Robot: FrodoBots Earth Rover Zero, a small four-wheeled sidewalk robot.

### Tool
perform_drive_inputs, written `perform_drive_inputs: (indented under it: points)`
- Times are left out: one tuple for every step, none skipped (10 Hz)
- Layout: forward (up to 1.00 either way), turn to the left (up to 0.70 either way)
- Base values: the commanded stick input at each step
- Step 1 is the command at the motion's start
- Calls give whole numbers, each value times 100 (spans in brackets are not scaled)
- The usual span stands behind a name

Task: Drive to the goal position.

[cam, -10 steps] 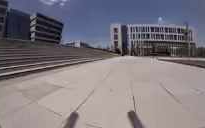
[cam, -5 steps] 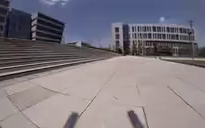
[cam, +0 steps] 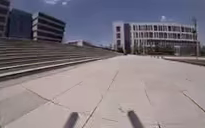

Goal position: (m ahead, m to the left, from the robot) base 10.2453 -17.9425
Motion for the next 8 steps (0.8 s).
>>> perform_drive_inputs:
  points:
    - [70,0]
    - [70,0]
    - [70,0]
    - [70,0]
    - [70,0]
    - [70,0]
    - [70,0]
    - [70,0]
